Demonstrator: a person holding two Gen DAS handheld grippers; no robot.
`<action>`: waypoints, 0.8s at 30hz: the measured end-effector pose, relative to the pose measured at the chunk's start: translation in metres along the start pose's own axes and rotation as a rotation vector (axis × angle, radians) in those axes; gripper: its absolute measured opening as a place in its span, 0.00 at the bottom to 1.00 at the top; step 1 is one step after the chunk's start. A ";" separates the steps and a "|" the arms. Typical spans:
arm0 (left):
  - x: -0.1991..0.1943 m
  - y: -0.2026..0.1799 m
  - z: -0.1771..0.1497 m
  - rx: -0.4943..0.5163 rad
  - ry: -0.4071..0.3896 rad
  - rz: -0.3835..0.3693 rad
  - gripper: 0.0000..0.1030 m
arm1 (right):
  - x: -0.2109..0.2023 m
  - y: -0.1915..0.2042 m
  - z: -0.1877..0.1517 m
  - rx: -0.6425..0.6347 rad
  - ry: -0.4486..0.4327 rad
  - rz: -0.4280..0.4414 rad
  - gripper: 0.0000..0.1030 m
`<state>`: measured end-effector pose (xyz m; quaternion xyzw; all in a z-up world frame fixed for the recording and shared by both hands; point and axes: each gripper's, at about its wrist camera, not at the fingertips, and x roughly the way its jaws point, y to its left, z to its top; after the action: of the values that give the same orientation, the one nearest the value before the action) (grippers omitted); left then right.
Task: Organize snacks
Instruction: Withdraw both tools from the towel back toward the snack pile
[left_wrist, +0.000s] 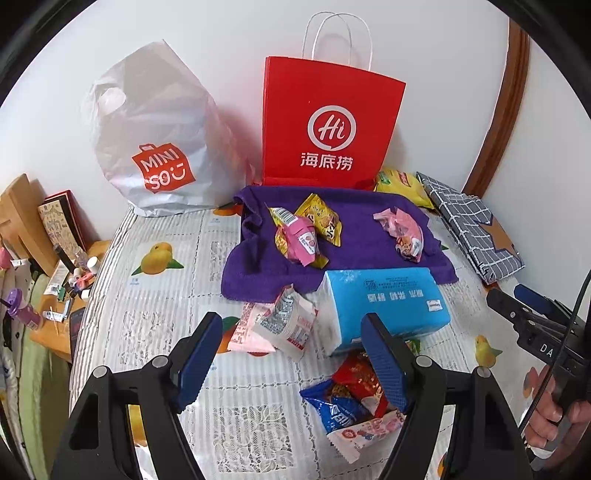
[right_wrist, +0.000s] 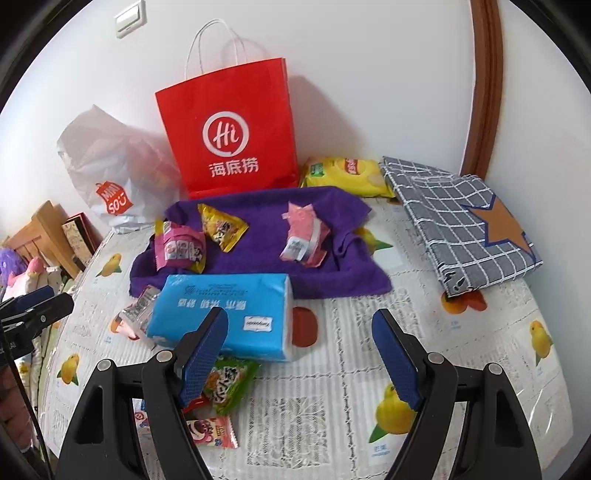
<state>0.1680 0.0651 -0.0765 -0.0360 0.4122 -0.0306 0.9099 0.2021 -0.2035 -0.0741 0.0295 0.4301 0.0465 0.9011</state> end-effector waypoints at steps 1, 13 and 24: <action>0.001 0.002 -0.001 -0.003 0.002 0.000 0.73 | 0.001 0.002 -0.002 -0.004 0.004 0.005 0.78; 0.014 0.029 -0.013 -0.048 0.040 0.016 0.73 | 0.026 0.030 -0.020 -0.036 0.073 0.066 0.72; 0.028 0.048 -0.023 -0.074 0.076 0.019 0.73 | 0.063 0.079 -0.052 -0.199 0.178 0.116 0.72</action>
<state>0.1703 0.1100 -0.1165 -0.0646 0.4478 -0.0083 0.8918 0.1962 -0.1175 -0.1478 -0.0393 0.4991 0.1432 0.8537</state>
